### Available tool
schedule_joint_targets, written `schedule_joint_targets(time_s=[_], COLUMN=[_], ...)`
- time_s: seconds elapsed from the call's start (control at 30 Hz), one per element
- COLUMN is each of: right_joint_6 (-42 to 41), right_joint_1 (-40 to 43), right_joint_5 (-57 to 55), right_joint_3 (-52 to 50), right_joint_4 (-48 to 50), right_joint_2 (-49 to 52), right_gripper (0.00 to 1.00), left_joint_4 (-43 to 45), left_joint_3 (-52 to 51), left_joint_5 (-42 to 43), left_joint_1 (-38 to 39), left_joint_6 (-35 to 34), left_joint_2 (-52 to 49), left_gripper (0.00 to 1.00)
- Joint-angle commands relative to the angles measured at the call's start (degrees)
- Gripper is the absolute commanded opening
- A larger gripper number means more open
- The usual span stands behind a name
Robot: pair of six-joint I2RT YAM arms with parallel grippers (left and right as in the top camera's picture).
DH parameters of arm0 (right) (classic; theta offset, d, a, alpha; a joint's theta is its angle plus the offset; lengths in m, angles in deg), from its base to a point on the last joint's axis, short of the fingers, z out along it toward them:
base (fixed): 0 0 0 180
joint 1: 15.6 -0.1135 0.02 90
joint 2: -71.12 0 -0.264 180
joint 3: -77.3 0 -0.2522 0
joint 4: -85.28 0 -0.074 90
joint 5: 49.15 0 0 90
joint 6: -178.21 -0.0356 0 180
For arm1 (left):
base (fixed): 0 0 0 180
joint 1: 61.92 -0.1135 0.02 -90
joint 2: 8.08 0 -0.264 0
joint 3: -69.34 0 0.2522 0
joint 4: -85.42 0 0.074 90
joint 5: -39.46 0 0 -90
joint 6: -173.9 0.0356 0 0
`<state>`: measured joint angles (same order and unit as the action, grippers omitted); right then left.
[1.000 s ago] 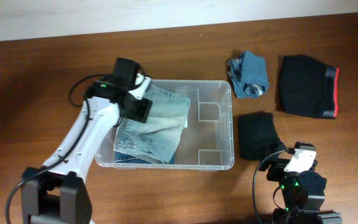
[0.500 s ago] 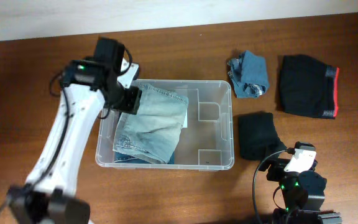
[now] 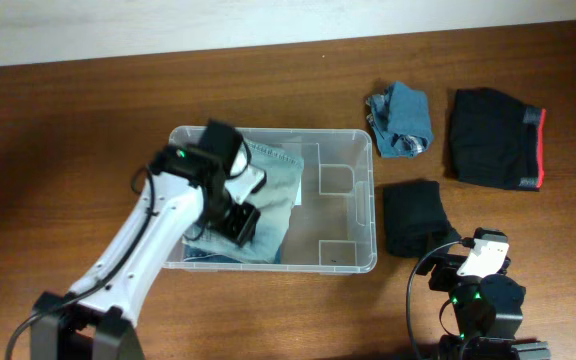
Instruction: Pack container
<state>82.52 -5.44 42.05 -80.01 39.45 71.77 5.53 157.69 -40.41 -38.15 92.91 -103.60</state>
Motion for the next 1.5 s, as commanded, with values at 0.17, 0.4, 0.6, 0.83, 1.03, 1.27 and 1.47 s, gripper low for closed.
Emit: schedule_joint_targets(time_s=[0.17, 0.4, 0.6, 0.83, 1.03, 1.27, 1.47], right_joint_6=[0.3, 0.3, 0.4, 0.3, 0.4, 0.4, 0.4], right_joint_1=[0.4, 0.4, 0.4, 0.4, 0.4, 0.4, -0.3], right_joint_5=[0.3, 0.3, 0.3, 0.3, 0.3, 0.3, 0.3], right_joint_3=[-0.4, -0.4, -0.4, -0.4, -0.4, -0.4, -0.4], right_joint_4=[0.0, 0.0, 0.0, 0.0, 0.0, 0.0, 0.0], right_joint_2=[-0.3, -0.3, -0.3, -0.3, -0.2, -0.2, -0.2], right_gripper=[0.98, 0.98, 0.98, 0.98, 0.98, 0.99, 0.98], left_joint_4=[14.9, 7.2, 9.0, 17.9, 19.2, 13.0, 0.1], left_joint_3=[-18.1, -3.5, 10.1, 9.8, 9.8, 14.3, 31.8], left_joint_5=[-1.5, 3.1, 1.4, -1.7, -2.5, -2.5, -3.7], left_joint_1=[-2.9, -4.4, -4.4, -4.5, -4.5, -4.5, -4.5], left_joint_6=[-10.1, -11.0, -7.2, -2.9, -2.9, -5.1, -5.1], left_joint_2=[-0.3, 1.3, 2.2, -3.2, -17.3, -17.4, -11.4], left_gripper=[0.52, 0.5, 0.59, 0.62, 0.61, 0.5, 0.52])
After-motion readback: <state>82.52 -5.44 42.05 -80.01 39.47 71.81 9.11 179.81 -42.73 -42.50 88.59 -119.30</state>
